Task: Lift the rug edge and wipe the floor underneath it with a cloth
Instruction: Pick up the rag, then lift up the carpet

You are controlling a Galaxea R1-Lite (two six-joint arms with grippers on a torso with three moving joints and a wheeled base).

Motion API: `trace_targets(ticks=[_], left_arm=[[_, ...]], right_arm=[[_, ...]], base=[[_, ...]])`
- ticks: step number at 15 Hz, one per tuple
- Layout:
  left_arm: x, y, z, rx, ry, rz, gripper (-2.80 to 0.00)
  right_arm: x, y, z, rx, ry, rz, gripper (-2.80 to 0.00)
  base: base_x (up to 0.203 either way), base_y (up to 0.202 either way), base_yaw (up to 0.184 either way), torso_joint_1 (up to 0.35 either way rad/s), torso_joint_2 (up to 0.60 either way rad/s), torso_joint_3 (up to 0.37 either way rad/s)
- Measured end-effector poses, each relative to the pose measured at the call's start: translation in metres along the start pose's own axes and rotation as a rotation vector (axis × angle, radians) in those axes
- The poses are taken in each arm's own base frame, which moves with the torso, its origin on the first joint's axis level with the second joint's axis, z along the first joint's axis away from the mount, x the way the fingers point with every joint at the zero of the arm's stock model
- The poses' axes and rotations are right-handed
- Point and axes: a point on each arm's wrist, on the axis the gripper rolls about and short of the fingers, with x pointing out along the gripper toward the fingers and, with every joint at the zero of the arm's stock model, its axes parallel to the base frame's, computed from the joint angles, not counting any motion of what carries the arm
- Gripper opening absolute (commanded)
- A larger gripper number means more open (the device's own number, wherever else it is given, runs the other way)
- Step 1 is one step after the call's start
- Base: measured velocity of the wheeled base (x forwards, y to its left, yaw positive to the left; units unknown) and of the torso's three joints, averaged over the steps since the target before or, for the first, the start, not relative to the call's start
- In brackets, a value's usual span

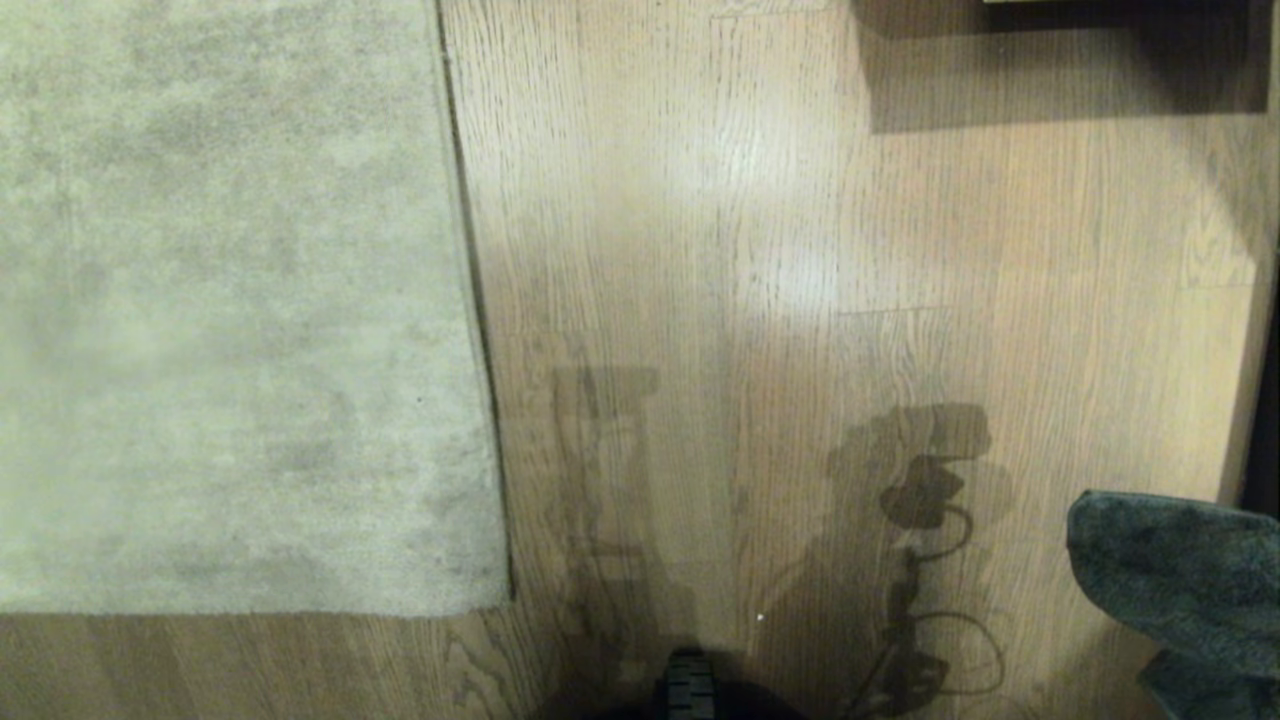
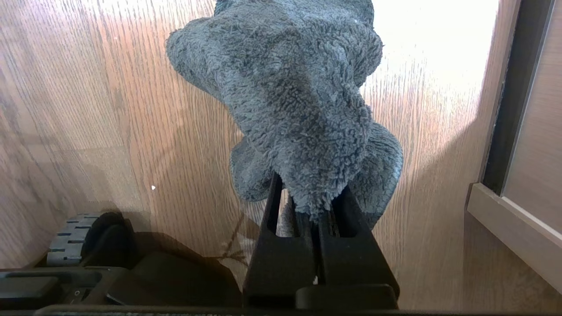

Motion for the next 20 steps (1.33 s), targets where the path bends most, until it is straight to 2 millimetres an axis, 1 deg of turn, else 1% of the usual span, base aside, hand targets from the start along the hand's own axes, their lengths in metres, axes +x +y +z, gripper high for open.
trace_targets(ticks=[20], left_arm=[[0.0,0.0,0.0,0.0,0.0,0.001,-2.8]], right_arm=[[0.0001,0.0,0.0,0.0,0.001,0.0,-2.8]], base=[[0.0,0.0,0.0,0.0,0.0,0.0]])
